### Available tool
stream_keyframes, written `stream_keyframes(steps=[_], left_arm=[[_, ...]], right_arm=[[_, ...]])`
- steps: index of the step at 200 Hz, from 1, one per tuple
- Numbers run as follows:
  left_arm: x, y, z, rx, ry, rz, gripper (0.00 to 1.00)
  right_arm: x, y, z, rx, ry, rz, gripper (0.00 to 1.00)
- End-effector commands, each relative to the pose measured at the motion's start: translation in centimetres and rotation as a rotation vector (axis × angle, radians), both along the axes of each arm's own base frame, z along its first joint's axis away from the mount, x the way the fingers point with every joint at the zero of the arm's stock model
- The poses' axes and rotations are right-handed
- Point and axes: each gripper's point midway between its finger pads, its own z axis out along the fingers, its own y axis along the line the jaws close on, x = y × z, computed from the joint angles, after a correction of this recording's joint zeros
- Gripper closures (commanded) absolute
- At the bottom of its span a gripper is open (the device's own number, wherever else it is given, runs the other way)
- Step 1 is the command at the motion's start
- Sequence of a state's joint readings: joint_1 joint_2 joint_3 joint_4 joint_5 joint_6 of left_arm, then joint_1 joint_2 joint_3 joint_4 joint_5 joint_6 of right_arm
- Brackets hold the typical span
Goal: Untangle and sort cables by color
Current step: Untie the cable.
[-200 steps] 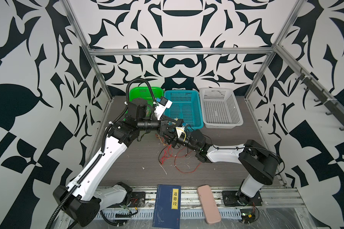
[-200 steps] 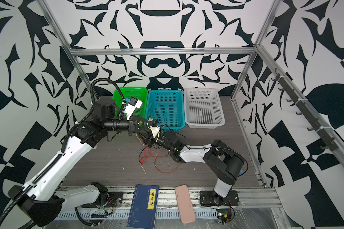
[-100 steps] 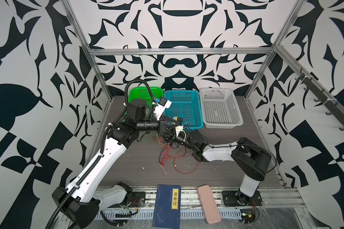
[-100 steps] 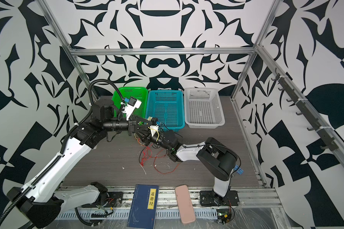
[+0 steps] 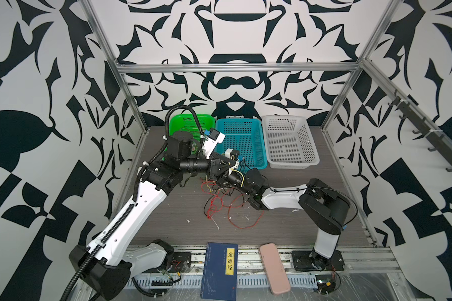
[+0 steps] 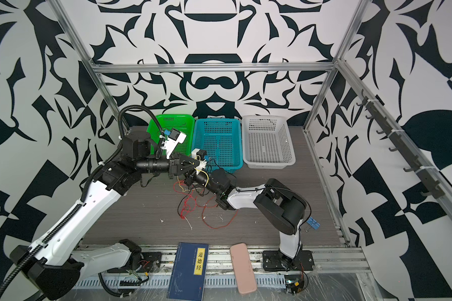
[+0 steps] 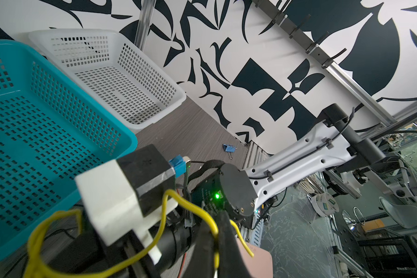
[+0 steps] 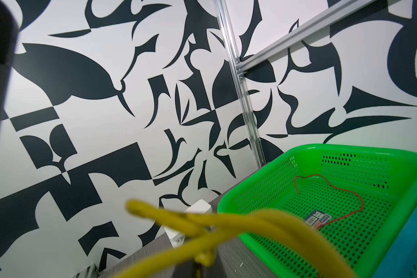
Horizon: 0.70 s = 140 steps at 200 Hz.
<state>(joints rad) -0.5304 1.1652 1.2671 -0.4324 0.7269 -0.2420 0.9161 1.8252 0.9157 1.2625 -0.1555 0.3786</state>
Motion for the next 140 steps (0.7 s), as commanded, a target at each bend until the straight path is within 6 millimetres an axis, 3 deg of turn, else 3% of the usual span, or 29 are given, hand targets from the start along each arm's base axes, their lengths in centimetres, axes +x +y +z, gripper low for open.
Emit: stream_keyframes(steps=[1,95,140], left_arm=[[-0.3,0.4,1.1,-0.008,-0.035,0.005,1.00],[-0.1,0.7,2.5,-0.003,-0.067,0.018,1.00],[0.1,1.4,2.8,0.012,-0.085,0.040,1.00]], right_arm=[[-0.8,-1.0,1.7,0.002,-0.030,-0.021,1.00],[-0.6,-4.3,-9.8,-0.339,0.161,-0.159,1.00],[-0.1,-7.1,-12.8,-0.467,0.199,-0.254,1.00]])
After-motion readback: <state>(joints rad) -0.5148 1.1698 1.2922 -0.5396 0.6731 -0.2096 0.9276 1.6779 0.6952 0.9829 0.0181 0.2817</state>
